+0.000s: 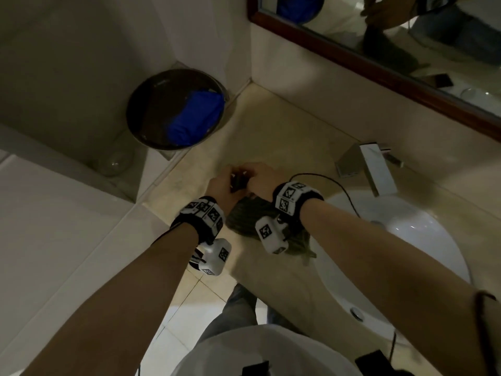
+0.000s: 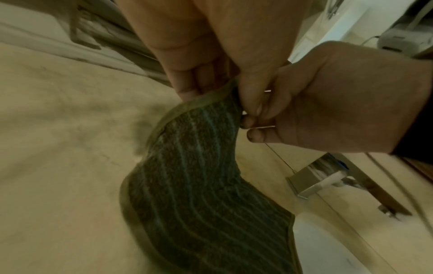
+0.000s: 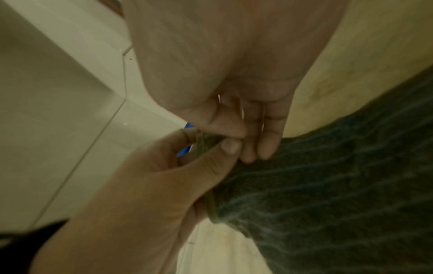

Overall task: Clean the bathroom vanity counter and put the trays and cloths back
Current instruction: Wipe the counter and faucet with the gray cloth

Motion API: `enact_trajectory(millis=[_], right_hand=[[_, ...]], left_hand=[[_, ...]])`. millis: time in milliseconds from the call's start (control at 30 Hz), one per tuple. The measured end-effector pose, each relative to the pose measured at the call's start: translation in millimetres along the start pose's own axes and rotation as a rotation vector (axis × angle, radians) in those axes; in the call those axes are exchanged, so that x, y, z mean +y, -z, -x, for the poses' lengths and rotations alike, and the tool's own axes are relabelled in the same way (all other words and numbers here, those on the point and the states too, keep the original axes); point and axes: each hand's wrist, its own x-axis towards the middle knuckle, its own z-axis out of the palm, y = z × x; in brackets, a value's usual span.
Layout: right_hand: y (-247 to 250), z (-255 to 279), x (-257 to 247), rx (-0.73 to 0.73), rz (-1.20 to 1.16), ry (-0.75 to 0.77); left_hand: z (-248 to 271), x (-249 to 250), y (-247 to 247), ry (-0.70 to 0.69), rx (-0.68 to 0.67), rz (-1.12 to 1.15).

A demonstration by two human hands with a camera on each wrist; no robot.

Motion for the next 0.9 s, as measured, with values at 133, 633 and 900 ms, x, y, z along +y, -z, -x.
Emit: enact_trajectory(millis=[133, 633, 900], right_hand=[[5.0, 4.0, 2.7, -0.010, 0.024, 0.050], [57.1, 43.4, 90.6, 0.259, -0.281, -0.052], [62.7, 67.7, 151.3, 0.525, -0.206, -0.415]], left_hand=[[15.5, -9.4, -12.9, 0.003, -0.005, -0.025], [43.6, 13.5, -57.9, -0.191, -0.092, -0.432], [44.8, 42.6, -132.8, -0.360, -0.205, -0.563]])
